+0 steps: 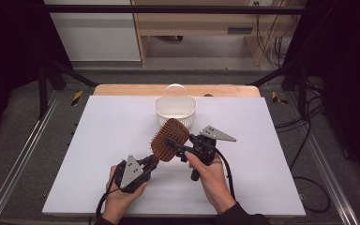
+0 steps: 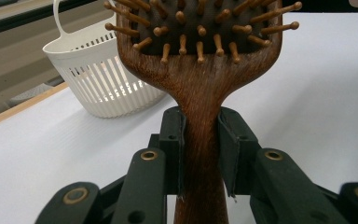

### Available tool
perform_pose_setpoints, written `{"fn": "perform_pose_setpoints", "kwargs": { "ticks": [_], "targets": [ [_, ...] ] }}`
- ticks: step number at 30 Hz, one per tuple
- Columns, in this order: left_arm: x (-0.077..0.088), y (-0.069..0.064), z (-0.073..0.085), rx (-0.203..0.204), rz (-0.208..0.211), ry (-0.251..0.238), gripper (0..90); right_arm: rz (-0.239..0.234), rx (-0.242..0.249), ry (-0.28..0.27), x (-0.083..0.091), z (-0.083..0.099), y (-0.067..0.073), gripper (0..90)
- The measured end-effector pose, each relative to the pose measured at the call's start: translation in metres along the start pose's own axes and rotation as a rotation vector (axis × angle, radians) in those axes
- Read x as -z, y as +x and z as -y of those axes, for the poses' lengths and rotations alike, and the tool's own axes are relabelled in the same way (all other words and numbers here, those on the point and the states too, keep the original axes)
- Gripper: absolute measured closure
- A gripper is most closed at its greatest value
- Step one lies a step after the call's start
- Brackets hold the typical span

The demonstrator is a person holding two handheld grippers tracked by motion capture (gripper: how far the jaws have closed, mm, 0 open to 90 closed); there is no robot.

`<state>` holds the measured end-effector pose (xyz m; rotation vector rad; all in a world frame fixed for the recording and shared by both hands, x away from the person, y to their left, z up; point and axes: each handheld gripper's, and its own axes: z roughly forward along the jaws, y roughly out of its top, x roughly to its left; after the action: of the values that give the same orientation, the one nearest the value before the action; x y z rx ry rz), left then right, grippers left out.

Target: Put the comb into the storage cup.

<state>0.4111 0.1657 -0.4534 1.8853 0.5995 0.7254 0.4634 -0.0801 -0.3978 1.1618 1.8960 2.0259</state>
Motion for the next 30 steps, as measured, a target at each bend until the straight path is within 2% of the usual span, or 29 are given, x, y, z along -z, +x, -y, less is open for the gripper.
{"fn": "perform_pose_setpoints", "kwargs": {
  "ticks": [3,17,25,27,30],
  "targets": [
    [-0.0001,-0.0002,-0.0004,-0.012,-0.007,-0.005,72.2,-0.002,-0.016,-0.003,-0.0004,-0.0014,0.0001,35.4],
    [0.0007,0.0013,0.0012,0.002,-0.003,-0.01,72.2,-0.02,-0.056,-0.011,-0.0021,-0.0034,0.0013,39.0],
    [0.0036,0.0033,0.0007,-0.003,-0.021,-0.027,72.2,-0.027,-0.053,-0.01,-0.0055,-0.0055,0.0044,41.5],
    [0.0044,0.0038,0.0008,-0.005,-0.024,-0.026,72.2,-0.026,-0.037,-0.008,-0.0064,-0.0056,0.0057,41.9],
    [0.0052,0.0045,0.0007,-0.001,-0.026,-0.033,72.2,-0.038,-0.047,-0.014,-0.0064,-0.0066,0.0064,44.7]
  ]
}}
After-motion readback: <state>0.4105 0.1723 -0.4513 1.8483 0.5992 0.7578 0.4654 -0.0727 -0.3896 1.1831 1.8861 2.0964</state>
